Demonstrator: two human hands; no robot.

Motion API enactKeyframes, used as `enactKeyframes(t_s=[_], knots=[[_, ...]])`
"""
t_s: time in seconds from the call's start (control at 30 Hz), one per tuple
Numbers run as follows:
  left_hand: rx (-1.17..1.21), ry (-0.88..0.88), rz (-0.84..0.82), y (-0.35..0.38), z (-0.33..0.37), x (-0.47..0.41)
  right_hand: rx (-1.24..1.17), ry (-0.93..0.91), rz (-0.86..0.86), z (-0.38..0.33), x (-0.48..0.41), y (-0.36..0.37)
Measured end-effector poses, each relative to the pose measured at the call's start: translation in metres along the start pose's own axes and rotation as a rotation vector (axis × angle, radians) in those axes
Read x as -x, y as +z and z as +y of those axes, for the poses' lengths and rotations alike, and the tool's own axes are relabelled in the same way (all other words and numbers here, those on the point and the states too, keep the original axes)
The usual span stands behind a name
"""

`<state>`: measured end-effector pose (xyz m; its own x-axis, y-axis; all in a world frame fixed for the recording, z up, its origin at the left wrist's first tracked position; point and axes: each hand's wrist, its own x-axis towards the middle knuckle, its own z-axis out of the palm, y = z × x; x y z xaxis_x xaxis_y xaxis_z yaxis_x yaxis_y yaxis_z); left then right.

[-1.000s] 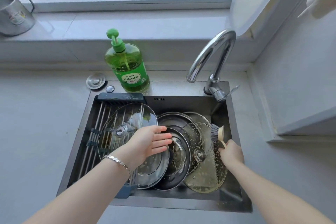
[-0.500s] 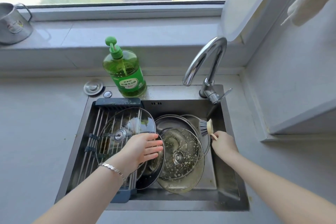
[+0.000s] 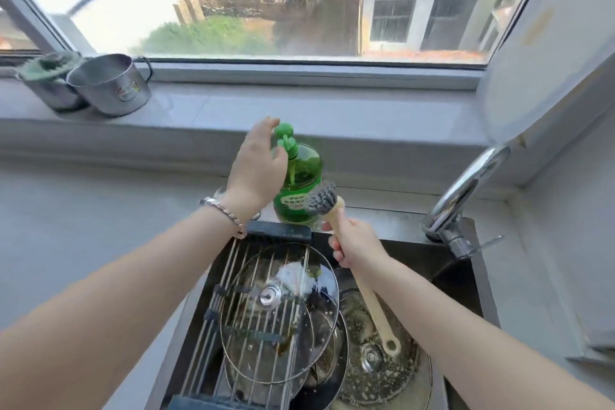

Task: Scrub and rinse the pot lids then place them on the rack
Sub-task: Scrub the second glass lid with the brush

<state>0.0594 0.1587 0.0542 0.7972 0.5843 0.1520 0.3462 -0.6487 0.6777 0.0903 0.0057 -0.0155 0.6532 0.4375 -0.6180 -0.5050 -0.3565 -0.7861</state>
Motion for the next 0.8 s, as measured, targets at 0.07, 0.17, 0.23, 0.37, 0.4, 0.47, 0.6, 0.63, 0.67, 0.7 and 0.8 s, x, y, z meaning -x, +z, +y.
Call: enactKeyframes(t_s=[0.07,0.17,0.23,0.37,0.4,0.47,0.6,0.63,0.67,0.7,0.8], knots=[[-0.108,0.072,-0.079,-0.003,-0.002,-0.033,-0.033,-0.003,-0.057,-0.012,-0.007,0.015],[-0.224,0.051,-0.268,0.003,-0.011,-0.073,-0.023,-0.006,-0.100,-0.023,-0.021,0.030],[-0.287,0.032,-0.403,0.006,-0.021,-0.090,-0.008,-0.006,-0.111,-0.028,-0.029,0.036],[-0.230,-0.004,-0.498,0.013,-0.032,-0.104,0.006,-0.063,-0.125,-0.034,-0.045,0.039],[-0.206,0.002,-0.496,0.016,-0.030,-0.105,0.008,-0.082,-0.127,-0.035,-0.048,0.040],[-0.143,0.007,-0.481,0.022,-0.029,-0.107,0.005,-0.109,-0.128,-0.037,-0.055,0.040],[-0.038,0.017,-0.524,0.026,-0.040,-0.107,0.001,-0.146,-0.156,-0.037,-0.063,0.041],[-0.029,0.018,-0.539,0.028,-0.044,-0.107,-0.004,-0.151,-0.159,-0.037,-0.063,0.042],[-0.026,0.019,-0.552,0.029,-0.047,-0.106,-0.012,-0.154,-0.162,-0.037,-0.064,0.043],[-0.025,0.026,-0.569,0.029,-0.048,-0.106,-0.020,-0.158,-0.165,-0.037,-0.064,0.043],[-0.072,0.047,-0.619,0.026,-0.049,-0.110,-0.023,-0.150,-0.173,-0.037,-0.065,0.042]])
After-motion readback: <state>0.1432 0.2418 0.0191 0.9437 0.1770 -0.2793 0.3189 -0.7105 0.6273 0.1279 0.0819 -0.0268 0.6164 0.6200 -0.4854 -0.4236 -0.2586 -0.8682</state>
